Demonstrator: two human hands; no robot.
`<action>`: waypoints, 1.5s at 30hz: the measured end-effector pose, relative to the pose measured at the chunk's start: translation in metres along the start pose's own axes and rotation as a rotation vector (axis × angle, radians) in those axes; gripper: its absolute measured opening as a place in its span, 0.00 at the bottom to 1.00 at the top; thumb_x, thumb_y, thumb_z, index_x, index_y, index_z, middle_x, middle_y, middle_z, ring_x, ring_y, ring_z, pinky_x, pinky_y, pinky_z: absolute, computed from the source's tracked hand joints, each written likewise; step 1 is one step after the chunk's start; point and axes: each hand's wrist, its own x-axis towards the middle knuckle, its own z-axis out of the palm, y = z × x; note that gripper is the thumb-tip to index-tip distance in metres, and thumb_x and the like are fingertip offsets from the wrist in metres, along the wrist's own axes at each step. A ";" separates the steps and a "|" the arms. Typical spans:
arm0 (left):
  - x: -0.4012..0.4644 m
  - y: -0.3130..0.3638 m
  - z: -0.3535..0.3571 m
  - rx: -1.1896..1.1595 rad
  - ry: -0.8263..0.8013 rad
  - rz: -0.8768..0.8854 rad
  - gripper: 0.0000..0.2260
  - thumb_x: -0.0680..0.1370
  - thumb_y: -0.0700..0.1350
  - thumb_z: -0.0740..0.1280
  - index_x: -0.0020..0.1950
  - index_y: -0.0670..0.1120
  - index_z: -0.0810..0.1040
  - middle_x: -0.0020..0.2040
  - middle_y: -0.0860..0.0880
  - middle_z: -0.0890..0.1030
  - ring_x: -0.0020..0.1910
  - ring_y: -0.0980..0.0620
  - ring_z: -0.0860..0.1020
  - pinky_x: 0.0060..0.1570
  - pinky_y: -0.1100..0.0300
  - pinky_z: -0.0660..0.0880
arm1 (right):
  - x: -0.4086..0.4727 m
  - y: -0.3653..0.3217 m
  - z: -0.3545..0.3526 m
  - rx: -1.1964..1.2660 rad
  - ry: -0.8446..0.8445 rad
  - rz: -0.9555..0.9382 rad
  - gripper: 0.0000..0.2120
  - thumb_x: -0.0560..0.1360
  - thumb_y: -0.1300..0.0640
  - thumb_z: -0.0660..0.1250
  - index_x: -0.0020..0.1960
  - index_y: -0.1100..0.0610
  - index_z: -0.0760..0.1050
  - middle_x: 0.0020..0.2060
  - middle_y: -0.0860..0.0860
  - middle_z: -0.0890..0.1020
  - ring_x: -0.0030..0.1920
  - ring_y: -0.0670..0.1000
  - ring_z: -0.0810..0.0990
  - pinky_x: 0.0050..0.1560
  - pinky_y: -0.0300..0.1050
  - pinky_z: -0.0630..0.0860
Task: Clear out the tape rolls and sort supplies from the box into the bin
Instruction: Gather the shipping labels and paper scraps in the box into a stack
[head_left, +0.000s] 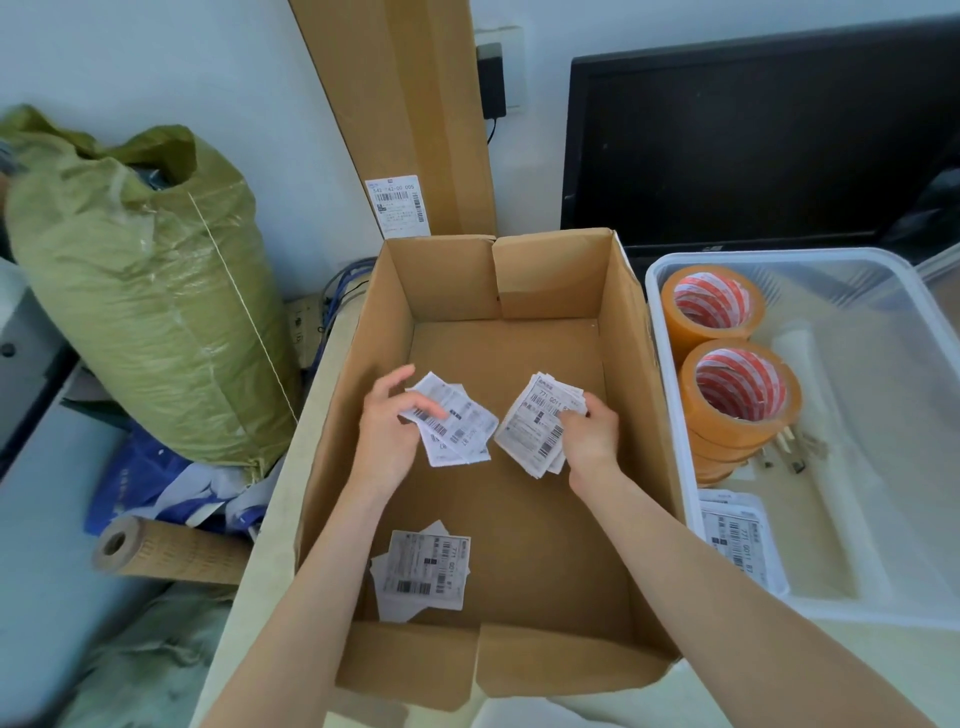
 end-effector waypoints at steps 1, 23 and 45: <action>0.000 0.003 0.000 -0.050 -0.006 0.019 0.14 0.74 0.26 0.65 0.38 0.43 0.82 0.62 0.52 0.71 0.59 0.58 0.72 0.44 0.69 0.76 | 0.000 0.000 0.000 -0.009 -0.003 -0.002 0.14 0.80 0.68 0.55 0.51 0.53 0.76 0.42 0.48 0.80 0.43 0.49 0.79 0.36 0.42 0.77; -0.003 0.018 0.017 0.367 -0.320 0.026 0.12 0.77 0.39 0.67 0.56 0.49 0.69 0.62 0.50 0.68 0.54 0.53 0.74 0.48 0.66 0.72 | 0.001 0.006 0.002 -0.103 -0.325 0.045 0.07 0.75 0.67 0.68 0.52 0.61 0.80 0.48 0.57 0.85 0.47 0.56 0.85 0.46 0.54 0.82; -0.058 -0.040 0.029 1.558 -0.927 0.047 0.17 0.78 0.42 0.63 0.67 0.43 0.70 0.68 0.42 0.67 0.66 0.43 0.67 0.64 0.52 0.63 | -0.002 0.001 -0.001 -0.032 -0.216 0.118 0.09 0.77 0.69 0.64 0.52 0.60 0.79 0.45 0.54 0.83 0.41 0.51 0.82 0.35 0.45 0.79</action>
